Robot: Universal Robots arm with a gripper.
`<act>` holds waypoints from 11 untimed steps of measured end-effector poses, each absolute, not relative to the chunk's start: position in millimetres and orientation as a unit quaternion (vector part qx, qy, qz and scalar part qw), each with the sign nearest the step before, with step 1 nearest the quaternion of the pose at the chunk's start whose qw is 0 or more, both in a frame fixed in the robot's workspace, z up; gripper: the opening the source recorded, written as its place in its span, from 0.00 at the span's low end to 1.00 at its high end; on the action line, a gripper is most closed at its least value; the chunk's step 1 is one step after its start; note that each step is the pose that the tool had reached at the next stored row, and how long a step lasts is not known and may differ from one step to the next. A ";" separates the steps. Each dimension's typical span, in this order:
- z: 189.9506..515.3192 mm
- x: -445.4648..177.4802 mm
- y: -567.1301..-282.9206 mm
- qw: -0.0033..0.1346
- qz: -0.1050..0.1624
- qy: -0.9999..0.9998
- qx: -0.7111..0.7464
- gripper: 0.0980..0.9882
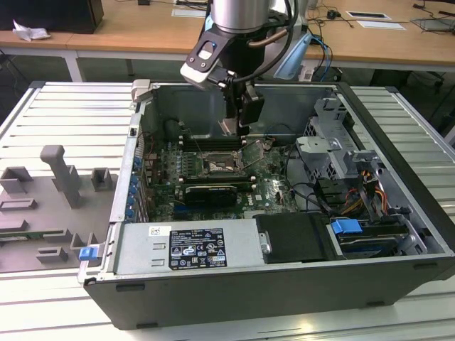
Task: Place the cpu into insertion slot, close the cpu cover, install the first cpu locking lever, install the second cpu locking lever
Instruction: 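Place the cpu into insertion slot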
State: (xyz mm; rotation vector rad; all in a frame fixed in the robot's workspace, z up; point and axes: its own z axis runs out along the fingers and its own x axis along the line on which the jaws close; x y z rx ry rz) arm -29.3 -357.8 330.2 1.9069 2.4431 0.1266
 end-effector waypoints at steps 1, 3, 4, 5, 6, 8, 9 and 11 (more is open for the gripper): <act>330.0 -29.3 -357.8 0.020 0.041 0.787 0.615 0.48; 329.4 -29.3 -357.8 0.020 0.041 0.787 0.615 0.48; 329.2 -29.3 -357.8 0.020 0.041 0.787 0.615 0.48; 328.9 -29.3 -357.8 0.020 0.041 0.787 0.615 0.48; 328.7 -29.3 -357.8 0.020 0.041 0.787 0.615 0.48; 328.0 -29.4 -357.8 0.020 0.041 0.787 0.615 0.48; 327.6 -29.3 -357.8 0.020 0.041 0.787 0.615 0.48; 327.1 -29.3 -357.8 0.020 0.041 0.787 0.615 0.48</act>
